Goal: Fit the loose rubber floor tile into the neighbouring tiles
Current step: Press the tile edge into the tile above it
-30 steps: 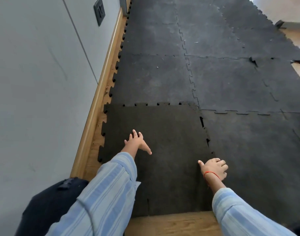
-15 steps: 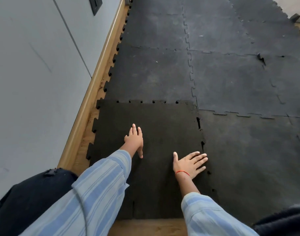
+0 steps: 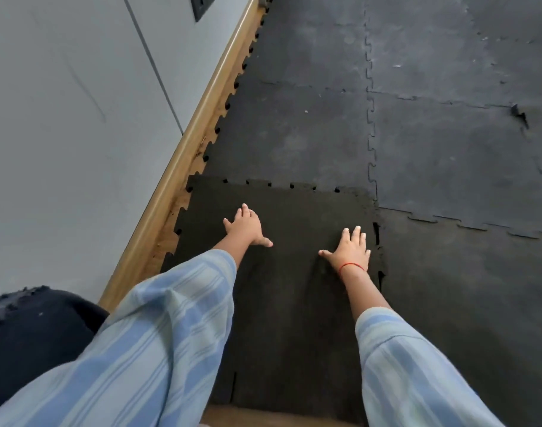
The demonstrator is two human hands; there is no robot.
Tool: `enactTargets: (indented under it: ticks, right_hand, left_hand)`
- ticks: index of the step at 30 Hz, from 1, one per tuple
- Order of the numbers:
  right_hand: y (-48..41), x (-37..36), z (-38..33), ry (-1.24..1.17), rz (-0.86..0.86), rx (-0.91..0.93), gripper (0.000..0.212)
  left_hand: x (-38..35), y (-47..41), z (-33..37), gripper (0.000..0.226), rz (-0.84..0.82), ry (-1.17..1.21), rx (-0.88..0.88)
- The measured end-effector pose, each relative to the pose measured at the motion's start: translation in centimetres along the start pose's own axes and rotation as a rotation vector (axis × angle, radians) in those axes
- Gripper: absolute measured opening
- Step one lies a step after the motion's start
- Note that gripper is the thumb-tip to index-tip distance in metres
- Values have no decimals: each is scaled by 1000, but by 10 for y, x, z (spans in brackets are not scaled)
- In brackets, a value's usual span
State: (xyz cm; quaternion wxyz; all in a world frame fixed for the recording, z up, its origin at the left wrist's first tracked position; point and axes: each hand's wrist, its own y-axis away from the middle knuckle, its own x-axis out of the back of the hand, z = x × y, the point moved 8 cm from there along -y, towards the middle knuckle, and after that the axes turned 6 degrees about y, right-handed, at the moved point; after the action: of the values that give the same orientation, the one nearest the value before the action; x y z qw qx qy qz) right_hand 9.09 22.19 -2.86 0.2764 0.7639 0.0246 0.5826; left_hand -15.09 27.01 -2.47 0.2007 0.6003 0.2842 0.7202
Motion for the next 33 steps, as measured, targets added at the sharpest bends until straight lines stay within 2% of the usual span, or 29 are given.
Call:
enactTargets:
  ticks: [7, 15, 33]
  right_hand:
    - [-22, 24, 40, 40, -121, -19, 108]
    - [2, 18, 41, 184, 38, -19, 113]
    - [38, 11, 43, 182, 32, -112, 114]
  left_hand:
    - [37, -32, -10, 122, -6, 1, -38]
    - [38, -44, -9, 130, 70, -70, -103]
    - [35, -36, -10, 134, 130, -181, -135]
